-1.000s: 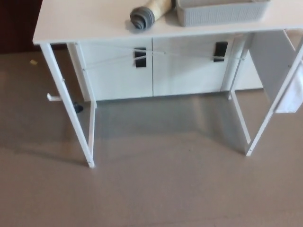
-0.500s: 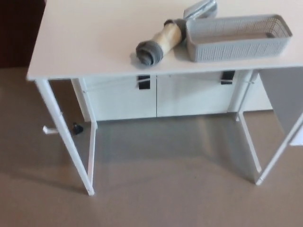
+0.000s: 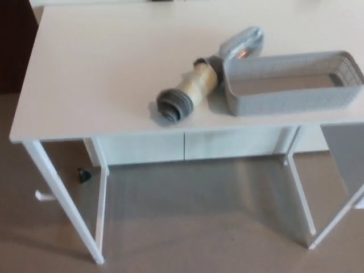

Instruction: The robot walks towards a desk on which a shovel is kept on the left hand side and a container is kept on the right hand side. The robot picks up the shovel using its left hand and places it in the container.

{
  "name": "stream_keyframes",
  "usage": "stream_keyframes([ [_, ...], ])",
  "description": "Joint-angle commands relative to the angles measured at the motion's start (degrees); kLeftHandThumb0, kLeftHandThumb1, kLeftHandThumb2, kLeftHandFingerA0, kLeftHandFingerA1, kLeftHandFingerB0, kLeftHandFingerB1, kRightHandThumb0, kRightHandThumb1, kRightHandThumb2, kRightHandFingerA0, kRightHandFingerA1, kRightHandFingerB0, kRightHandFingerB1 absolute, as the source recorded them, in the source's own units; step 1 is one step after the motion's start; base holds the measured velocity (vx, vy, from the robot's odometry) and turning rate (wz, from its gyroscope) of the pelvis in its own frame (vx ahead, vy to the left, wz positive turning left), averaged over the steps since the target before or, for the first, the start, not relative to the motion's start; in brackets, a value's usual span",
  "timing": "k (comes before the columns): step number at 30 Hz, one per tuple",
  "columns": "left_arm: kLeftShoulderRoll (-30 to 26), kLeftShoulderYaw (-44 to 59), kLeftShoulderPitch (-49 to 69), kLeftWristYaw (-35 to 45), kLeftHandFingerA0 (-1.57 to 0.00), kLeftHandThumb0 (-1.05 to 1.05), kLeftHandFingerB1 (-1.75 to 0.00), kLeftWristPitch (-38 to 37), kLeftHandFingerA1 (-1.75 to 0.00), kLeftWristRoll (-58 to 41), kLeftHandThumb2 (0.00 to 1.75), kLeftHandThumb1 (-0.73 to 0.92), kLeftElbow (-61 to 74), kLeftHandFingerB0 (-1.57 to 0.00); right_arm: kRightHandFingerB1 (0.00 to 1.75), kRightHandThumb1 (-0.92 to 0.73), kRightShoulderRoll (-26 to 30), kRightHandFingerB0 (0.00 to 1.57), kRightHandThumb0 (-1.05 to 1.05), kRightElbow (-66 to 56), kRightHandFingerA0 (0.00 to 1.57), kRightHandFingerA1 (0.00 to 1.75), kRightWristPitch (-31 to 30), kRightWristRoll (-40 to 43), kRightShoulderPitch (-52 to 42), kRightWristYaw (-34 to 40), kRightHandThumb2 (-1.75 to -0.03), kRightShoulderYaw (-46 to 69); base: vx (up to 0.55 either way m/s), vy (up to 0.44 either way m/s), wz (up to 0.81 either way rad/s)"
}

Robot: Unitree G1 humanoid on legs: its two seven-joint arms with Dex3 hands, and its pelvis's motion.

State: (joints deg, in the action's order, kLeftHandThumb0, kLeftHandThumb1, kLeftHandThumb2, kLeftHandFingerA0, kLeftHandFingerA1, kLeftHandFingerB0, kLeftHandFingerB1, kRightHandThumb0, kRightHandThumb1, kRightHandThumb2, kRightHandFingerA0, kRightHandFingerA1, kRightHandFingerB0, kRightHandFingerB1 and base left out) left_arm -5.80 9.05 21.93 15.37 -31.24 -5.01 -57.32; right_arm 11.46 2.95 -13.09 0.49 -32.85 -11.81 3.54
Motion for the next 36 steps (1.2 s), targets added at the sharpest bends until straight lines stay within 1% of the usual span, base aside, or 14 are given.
stream_keyframes([
  [1,-2.0,-1.0,0.4,-2.1,-0.34,-0.33,-0.31,-4.3,-0.32,2.7,0.58,0.58,-1.2,-0.31,0.5,-0.5,0.8,0.41,-0.27,-0.3,0.6,0.64,0.9,-0.4,0.4,0.2,-0.55,0.1,0.28,0.282,0.08],
  [3,-2.4,-1.5,1.1,-2.8,-0.35,-0.33,-0.31,-5.0,-0.32,3.2,0.58,0.58,-0.9,-0.31,0.5,-0.49,1.1,0.41,-0.27,0.0,0.61,0.65,1.2,-1.2,0.5,0.4,-0.55,-0.3,0.21,0.098,0.02],
  [4,-2.6,-1.5,1.1,-2.3,-0.3,-0.39,-0.38,-5.9,-0.38,2.9,0.68,0.53,-1.6,-0.3,0.51,-0.5,1.4,0.42,-0.28,-0.5,0.6,0.65,1.4,-1.6,0.2,0.3,-0.55,-0.6,0.2,0.058,0.11],
  [5,-2.7,-1.5,1.0,-2.2,-0.3,-0.38,-0.36,-6.1,-0.36,2.8,0.66,0.56,-2.0,-0.29,0.52,-0.49,1.6,0.43,-0.3,-0.9,0.6,0.66,1.6,-1.8,0.0,0.3,-0.55,-0.8,0.2,0.031,0.13],
  [6,-2.9,-1.6,0.9,-2.3,-0.34,-0.32,-0.31,-6.5,-0.32,3.0,0.58,0.59,-2.6,-0.3,0.52,-0.49,1.8,0.43,-0.31,-1.7,0.59,0.65,1.5,-1.9,-0.5,0.2,-0.55,-1.0,0.21,0.002,0.12],
  [12,-3.5,-2.5,0.6,-3.7,-0.34,-0.33,-0.31,-8.5,-0.33,4.2,0.59,0.59,-3.9,-0.3,0.51,-0.49,0.2,0.41,-0.24,-1.2,0.61,0.67,-0.7,0.8,0.2,-0.1,-0.55,0.5,0.18,-0.098,0.11],
  [14,-3.8,-2.9,0.2,-4.2,-0.33,-0.33,-0.31,-8.9,-0.33,4.6,0.59,0.59,-4.4,-0.3,0.51,-0.48,1.1,0.42,-0.29,2.3,0.62,0.65,2.7,-0.8,1.3,-0.1,-0.55,-0.1,0.24,-0.235,-0.42],
  [15,-3.8,-2.8,0.1,-3.8,-0.3,-0.38,-0.36,-8.9,-0.37,4.3,0.66,0.56,-4.5,-0.29,0.51,-0.49,1.1,0.4,-0.29,2.6,0.6,0.66,3.4,-0.1,1.3,-0.8,-0.55,0.0,0.27,-0.127,0.18],
  [16,-3.7,-2.8,0.0,-3.7,-0.34,-0.33,-0.31,-8.4,-0.32,4.0,0.58,0.59,-4.6,-0.3,0.52,-0.49,1.1,0.42,-0.27,1.6,0.6,0.67,3.0,-0.4,0.8,-0.4,-0.55,-0.2,0.19,-0.177,-0.01],
  [21,-4.2,-3.9,0.4,-5.7,-0.36,-0.33,-0.31,-9.9,-0.33,5.8,0.58,0.59,-4.3,-0.31,0.5,-0.5,0.5,0.41,-0.25,-0.4,0.59,0.65,1.3,0.1,0.1,0.1,-0.55,-0.2,0.05,-0.071,-0.01],
  [25,-4.2,-4.3,0.4,-6.5,-0.37,-0.33,-0.31,-10.0,-0.33,6.3,0.58,0.58,-4.3,-0.31,0.5,-0.49,1.2,0.41,-0.28,-1.7,0.64,0.67,0.5,-0.9,-0.1,0.2,-0.55,-0.8,0.04,0.086,-0.09],
  [28,-4.2,-4.2,0.4,-6.1,-0.36,-0.32,-0.31,-10.4,-0.33,6.0,0.58,0.58,-4.3,-0.31,0.5,-0.5,0.9,0.4,-0.24,-0.8,0.6,0.66,0.5,-0.1,0.5,0.0,-0.55,-0.6,0.08,0.22,-0.1],
  [31,-4.4,-4.5,0.3,-6.6,-0.36,-0.31,-0.31,-11.2,-0.33,6.4,0.58,0.58,-5.0,-0.31,0.51,-0.49,1.5,0.43,-0.28,-0.5,0.63,0.66,1.0,-1.7,0.6,0.4,-0.55,-1.3,0.13,0.313,-0.11],
  [36,-4.5,-4.8,0.6,-7.2,-0.37,-0.32,-0.31,-11.2,-0.33,6.7,0.58,0.59,-4.4,-0.3,0.5,-0.49,1.7,0.42,-0.27,-1.5,0.59,0.64,-0.3,-1.4,0.6,0.0,-0.55,-1.3,0.08,0.027,0.06],
])
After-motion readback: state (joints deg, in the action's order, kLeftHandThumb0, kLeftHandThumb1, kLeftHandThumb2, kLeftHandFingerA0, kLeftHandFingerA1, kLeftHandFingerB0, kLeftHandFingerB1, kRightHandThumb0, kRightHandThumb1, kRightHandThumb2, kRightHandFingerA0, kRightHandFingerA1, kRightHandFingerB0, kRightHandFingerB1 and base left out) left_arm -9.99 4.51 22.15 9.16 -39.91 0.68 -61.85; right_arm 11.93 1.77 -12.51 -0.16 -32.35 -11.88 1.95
